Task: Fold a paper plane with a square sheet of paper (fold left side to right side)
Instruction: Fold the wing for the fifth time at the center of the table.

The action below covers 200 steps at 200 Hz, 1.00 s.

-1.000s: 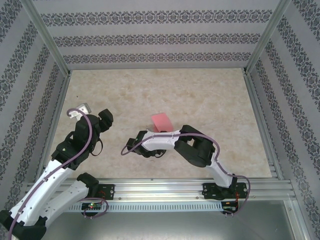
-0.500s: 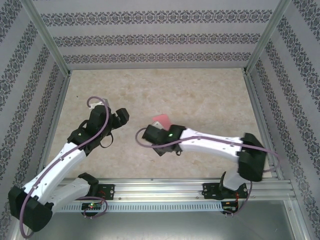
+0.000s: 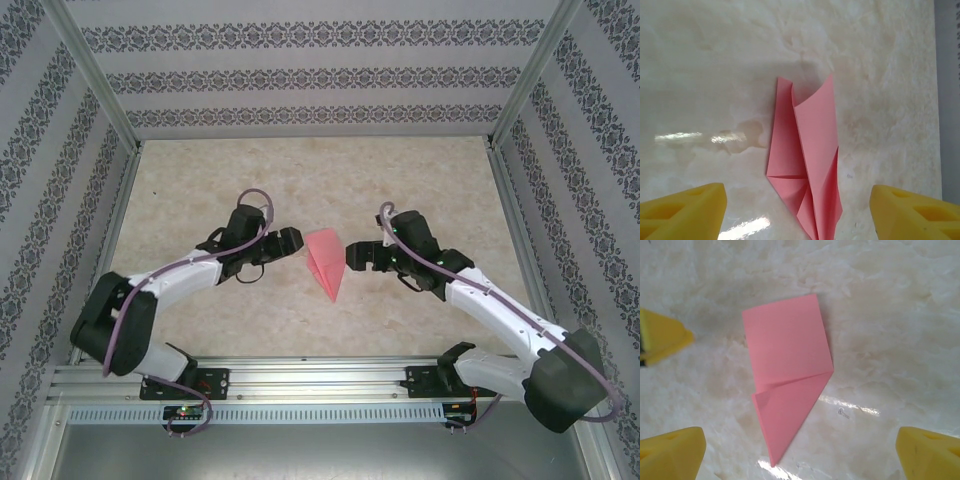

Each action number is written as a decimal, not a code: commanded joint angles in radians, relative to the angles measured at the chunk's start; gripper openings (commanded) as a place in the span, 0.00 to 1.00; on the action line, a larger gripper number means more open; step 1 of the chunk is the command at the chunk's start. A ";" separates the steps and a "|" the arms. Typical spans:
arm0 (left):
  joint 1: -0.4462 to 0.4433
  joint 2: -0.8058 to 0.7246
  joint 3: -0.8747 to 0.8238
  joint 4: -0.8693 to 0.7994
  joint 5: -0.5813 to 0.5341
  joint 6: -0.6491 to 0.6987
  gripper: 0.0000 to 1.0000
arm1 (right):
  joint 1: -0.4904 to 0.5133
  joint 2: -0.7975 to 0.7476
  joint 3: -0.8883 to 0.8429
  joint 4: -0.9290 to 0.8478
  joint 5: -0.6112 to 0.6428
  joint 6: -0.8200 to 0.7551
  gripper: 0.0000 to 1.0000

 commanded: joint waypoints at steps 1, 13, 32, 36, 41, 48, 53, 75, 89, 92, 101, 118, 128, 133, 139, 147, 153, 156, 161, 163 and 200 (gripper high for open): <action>-0.023 0.082 0.051 0.134 0.077 -0.022 0.75 | -0.064 -0.035 -0.070 0.182 -0.187 0.086 0.98; -0.029 0.134 0.066 0.160 0.088 -0.032 0.75 | -0.093 -0.045 -0.099 0.201 -0.212 0.101 0.98; -0.041 0.211 0.103 0.180 0.111 -0.031 0.73 | -0.125 -0.056 -0.131 0.215 -0.230 0.123 0.98; -0.043 0.226 0.111 0.181 0.113 -0.030 0.73 | -0.131 -0.058 -0.138 0.219 -0.235 0.127 0.98; -0.046 0.243 0.120 0.186 0.120 -0.030 0.72 | -0.138 -0.060 -0.143 0.224 -0.241 0.130 0.98; -0.051 0.266 0.132 0.198 0.130 -0.030 0.71 | -0.145 -0.064 -0.153 0.230 -0.249 0.134 0.98; -0.052 0.281 0.138 0.205 0.136 -0.033 0.69 | -0.150 -0.066 -0.159 0.234 -0.255 0.135 0.98; -0.056 0.325 0.163 0.223 0.151 -0.037 0.58 | -0.173 -0.068 -0.181 0.252 -0.288 0.140 0.98; -0.056 0.342 0.178 0.213 0.151 -0.024 0.51 | -0.192 -0.062 -0.192 0.266 -0.310 0.141 0.98; -0.056 0.347 0.182 0.210 0.151 -0.021 0.49 | -0.195 -0.059 -0.195 0.268 -0.314 0.141 0.98; -0.056 0.355 0.189 0.209 0.157 -0.012 0.42 | -0.207 -0.047 -0.201 0.280 -0.334 0.140 0.98; -0.056 0.361 0.192 0.221 0.179 0.004 0.26 | -0.227 -0.019 -0.220 0.331 -0.375 0.139 0.98; -0.056 0.354 0.186 0.228 0.191 0.014 0.18 | -0.236 0.003 -0.227 0.359 -0.395 0.140 0.98; -0.054 0.349 0.183 0.229 0.198 0.018 0.14 | -0.239 0.018 -0.228 0.367 -0.402 0.139 0.98; -0.055 0.340 0.179 0.235 0.211 0.022 0.10 | -0.243 0.038 -0.224 0.365 -0.408 0.130 0.98; -0.052 0.326 0.169 0.243 0.232 0.027 0.06 | -0.250 0.068 -0.213 0.360 -0.430 0.113 0.98; -0.049 0.309 0.161 0.248 0.247 0.030 0.03 | -0.253 0.091 -0.207 0.369 -0.455 0.100 0.98; -0.047 0.302 0.158 0.251 0.255 0.032 0.02 | -0.253 0.101 -0.205 0.376 -0.464 0.096 0.97; -0.045 0.288 0.149 0.255 0.268 0.037 0.01 | -0.255 0.114 -0.204 0.393 -0.477 0.092 0.96; -0.045 0.282 0.146 0.258 0.274 0.038 0.00 | -0.255 0.119 -0.204 0.403 -0.481 0.092 0.96; -0.030 0.170 0.097 0.274 0.374 0.080 0.00 | -0.273 0.218 -0.189 0.611 -0.619 0.107 0.92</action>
